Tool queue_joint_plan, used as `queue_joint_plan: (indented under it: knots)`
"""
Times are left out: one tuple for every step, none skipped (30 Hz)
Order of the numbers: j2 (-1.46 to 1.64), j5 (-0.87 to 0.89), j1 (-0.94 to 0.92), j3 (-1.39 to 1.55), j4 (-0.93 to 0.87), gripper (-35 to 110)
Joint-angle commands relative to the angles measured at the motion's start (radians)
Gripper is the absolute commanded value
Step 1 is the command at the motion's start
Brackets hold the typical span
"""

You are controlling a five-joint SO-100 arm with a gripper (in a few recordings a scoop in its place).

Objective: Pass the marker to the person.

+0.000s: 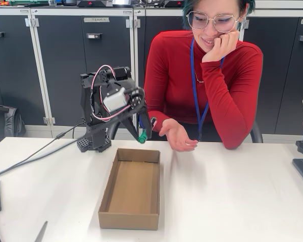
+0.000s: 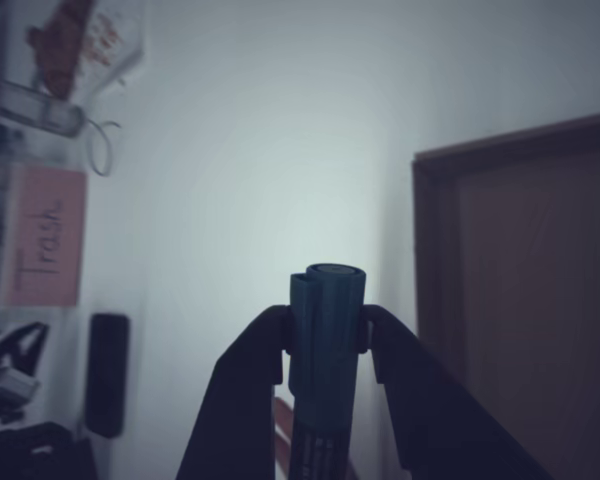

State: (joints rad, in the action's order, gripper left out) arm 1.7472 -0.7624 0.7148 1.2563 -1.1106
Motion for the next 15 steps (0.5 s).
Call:
queue_joint_plan:
  knots:
    - [0.101, 0.031, 0.074, -0.127, 0.155, -5]
    - [0.097, 0.031, 0.106, -0.149, 0.155, -5]
    - [0.092, 0.028, 0.143, -0.161, 0.156, -5]
    - [0.087, 0.018, 0.181, -0.163, 0.161, -5]
    - [0.084, 0.006, 0.221, -0.163, 0.163, -5]
    - [0.080, -0.014, 0.261, -0.163, 0.153, -5]
    - [0.074, -0.035, 0.298, -0.160, 0.141, -5]
    - [0.064, -0.061, 0.333, -0.155, 0.123, -5]
    - [0.057, -0.072, 0.362, -0.146, 0.115, -5]
    - [0.046, -0.101, 0.390, -0.135, 0.098, -5]
    - [0.026, -0.126, 0.413, -0.129, 0.080, -5]
    - [0.000, -0.126, 0.425, -0.133, 0.063, -5]
    - [-0.017, -0.133, 0.436, -0.138, 0.041, -5]
    - [-0.029, -0.127, 0.440, -0.140, 0.032, -5]
    - [-0.035, -0.117, 0.442, -0.141, 0.029, -5]
